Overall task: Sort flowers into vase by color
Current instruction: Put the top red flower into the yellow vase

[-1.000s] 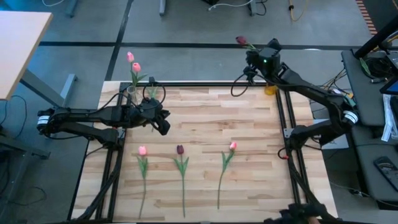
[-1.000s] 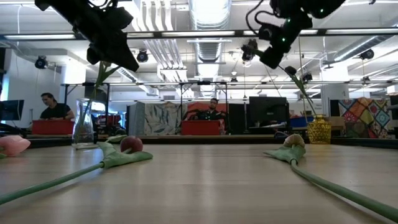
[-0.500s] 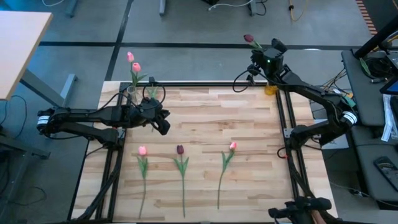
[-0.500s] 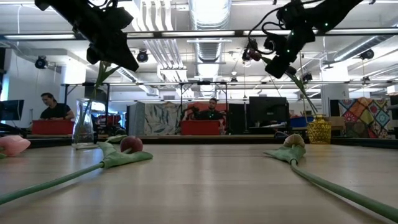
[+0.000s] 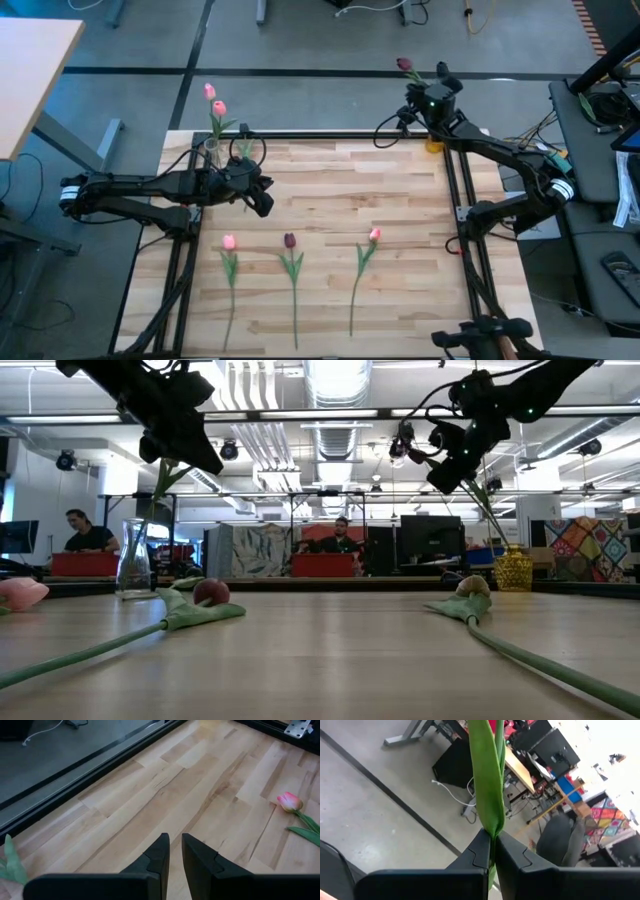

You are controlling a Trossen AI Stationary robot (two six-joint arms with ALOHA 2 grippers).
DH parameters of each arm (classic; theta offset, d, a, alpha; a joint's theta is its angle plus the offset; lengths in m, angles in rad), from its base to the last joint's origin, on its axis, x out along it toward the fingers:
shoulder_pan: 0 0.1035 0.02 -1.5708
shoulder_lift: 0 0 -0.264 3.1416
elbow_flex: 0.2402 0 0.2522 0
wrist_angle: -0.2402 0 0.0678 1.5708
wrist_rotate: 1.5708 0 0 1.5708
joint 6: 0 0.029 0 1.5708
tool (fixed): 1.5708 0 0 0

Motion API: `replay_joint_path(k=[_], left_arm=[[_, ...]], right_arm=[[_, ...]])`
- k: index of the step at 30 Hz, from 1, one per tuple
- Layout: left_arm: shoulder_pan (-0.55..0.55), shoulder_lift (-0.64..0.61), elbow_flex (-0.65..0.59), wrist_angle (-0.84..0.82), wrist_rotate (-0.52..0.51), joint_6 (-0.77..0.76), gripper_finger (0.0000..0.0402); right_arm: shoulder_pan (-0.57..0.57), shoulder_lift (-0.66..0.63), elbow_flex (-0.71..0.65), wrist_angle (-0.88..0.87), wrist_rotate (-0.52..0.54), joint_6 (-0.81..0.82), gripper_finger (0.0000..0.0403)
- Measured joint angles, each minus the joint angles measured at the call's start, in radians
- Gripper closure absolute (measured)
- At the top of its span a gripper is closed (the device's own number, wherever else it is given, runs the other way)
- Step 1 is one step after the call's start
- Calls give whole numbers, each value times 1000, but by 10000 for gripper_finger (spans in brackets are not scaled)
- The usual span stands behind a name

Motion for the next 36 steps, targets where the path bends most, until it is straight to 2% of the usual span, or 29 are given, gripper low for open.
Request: replay_joint_path(k=[15, 24, 28, 36], left_arm=[[0, 0, 0, 0, 0, 0, 366], [0, 0, 0, 0, 0, 0, 366], [0, 0, 0, 0, 0, -1, 366], [0, -4, 0, 0, 0, -1, 366]], right_arm=[[-8, -58, -31, 14, -44, 173, 394], [-27, -79, -50, -19, -43, 167, 394], [-44, -79, -78, -34, -42, 213, 394], [-43, -81, -93, -24, -109, 305, 394]])
